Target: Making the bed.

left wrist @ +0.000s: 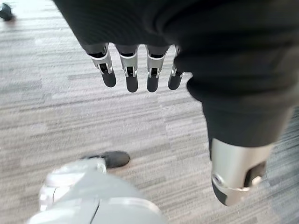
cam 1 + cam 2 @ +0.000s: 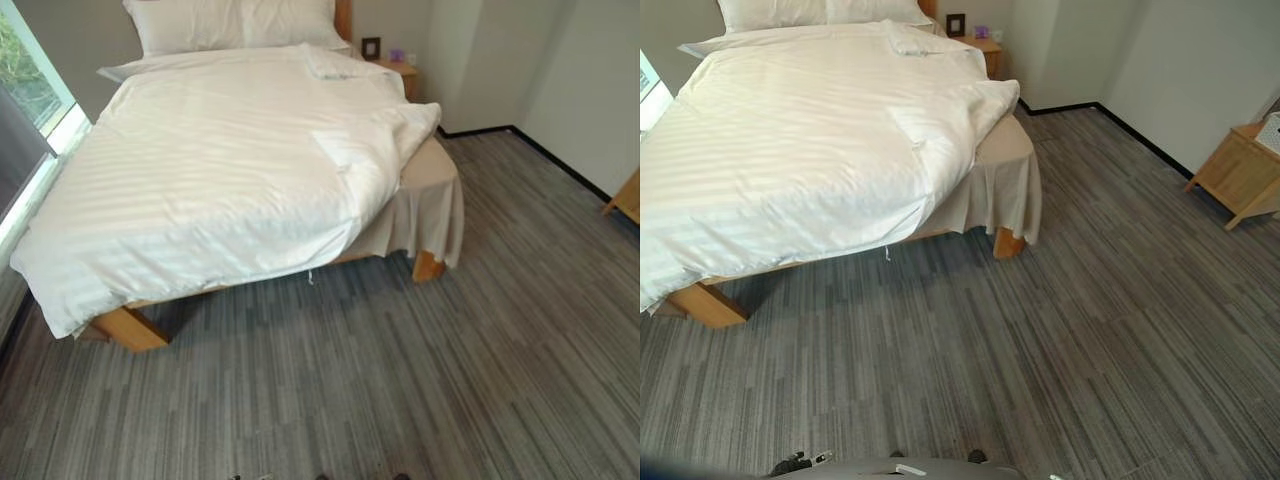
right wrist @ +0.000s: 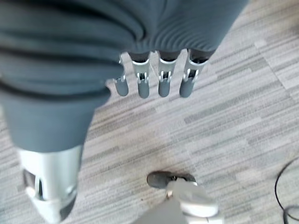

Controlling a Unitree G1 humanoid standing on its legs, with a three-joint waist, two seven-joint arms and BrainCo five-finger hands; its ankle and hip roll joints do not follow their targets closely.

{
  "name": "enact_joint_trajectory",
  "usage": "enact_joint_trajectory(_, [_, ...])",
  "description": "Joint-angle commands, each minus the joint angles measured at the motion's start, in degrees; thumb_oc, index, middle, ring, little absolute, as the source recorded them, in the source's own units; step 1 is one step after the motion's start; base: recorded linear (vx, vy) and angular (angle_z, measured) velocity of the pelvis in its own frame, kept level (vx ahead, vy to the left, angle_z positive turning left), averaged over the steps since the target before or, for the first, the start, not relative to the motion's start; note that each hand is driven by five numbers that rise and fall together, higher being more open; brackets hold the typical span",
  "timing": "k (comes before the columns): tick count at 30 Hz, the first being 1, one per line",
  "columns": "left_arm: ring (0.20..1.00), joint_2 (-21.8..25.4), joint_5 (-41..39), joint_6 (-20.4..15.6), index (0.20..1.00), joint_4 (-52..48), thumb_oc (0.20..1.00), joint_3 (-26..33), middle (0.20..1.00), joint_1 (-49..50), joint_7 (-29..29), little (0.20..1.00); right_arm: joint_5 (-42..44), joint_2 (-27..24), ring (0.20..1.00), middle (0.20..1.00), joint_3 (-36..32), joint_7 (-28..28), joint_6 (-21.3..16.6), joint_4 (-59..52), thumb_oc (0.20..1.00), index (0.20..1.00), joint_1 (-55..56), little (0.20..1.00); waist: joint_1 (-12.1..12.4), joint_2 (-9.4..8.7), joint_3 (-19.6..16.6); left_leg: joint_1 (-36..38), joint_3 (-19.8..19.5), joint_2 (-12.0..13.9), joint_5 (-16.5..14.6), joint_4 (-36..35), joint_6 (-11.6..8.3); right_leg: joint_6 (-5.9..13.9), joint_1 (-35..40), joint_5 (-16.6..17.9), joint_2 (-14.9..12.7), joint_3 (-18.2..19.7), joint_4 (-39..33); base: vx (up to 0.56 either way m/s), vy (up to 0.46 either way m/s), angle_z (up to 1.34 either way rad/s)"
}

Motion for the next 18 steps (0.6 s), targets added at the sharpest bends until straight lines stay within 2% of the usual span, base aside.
enact_joint_trajectory(1, [1.0, -1.1, 0.8, -0.9, 1.0, 2.0, 1.0, -1.6, 1.0, -5.5, -0.2, 1.0, 1.2, -0.4, 1.0, 1.0, 1.2, 0.2, -1.1, -0.3, 1.0, 1.0, -3.6, 1.0, 0.1, -0.66, 0.6, -1.0, 2.5, -1.2, 0.7, 0.3, 0.31, 2.86, -0.2, 1.1, -2.8, -4.5, 1.4, 0.0, 0.0, 0.0])
enact_joint_trajectory(6, [1.0, -1.4, -1.5, -1.7, 1.0, 0.0, 1.0, -2.2, 1.0, -6.4, 0.9, 1.0, 1.7, 0.1, 1.0, 1.0, 2.4, -0.4, -1.6, -2.5, 1.0, 1.0, -4.3, 1.0, 0.3, -0.72, 0.5, -1.1, 2.3, -1.3, 0.7, 0.3, 0.3, 2.91, -0.2, 1.1, -2.9, -4.7, 1.4, 0.0, 0.0, 0.0])
enact_joint_trajectory(10, [1.0, -1.6, -4.7, -2.2, 1.0, -0.9, 1.0, -1.1, 1.0, -6.6, 1.8, 1.0, 5.2, 0.2, 1.0, 1.0, 1.0, -2.1, -3.2, -7.7, 1.0, 1.0, -3.9, 1.0, 0.0, -0.61, 0.4, -0.8, 2.5, -1.3, 0.4, 0.3, 0.26, 2.96, 0.0, 1.0, -2.9, -4.6, 1.3, 0.0, 0.0, 0.0])
enact_joint_trajectory(12, [1.0, -1.7, -11.2, -3.7, 1.0, -4.9, 1.0, 0.9, 1.0, -6.5, 2.9, 1.0, 8.1, 0.0, 1.0, 1.0, -1.1, -4.4, -4.7, -14.9, 1.0, 1.0, -2.5, 1.0, -0.4, -0.42, 0.4, -0.7, 2.7, -1.2, 0.4, 0.3, 0.19, 3.0, 0.0, 0.9, -2.8, -4.4, 1.4, 0.0, 0.0, 0.0])
enact_joint_trajectory(18, [1.0, -0.8, -14.1, -5.1, 1.0, -11.9, 1.0, 0.4, 1.0, -7.1, 3.3, 1.0, 11.9, -0.9, 1.0, 1.0, -4.4, -5.6, -6.3, -22.7, 1.0, 1.0, -1.4, 1.0, -1.2, -0.05, 0.5, -0.3, 3.3, -1.2, 0.2, 0.3, 0.13, 3.11, 0.0, 1.0, -2.8, -4.0, 1.5, 0.0, 0.0, 0.0])
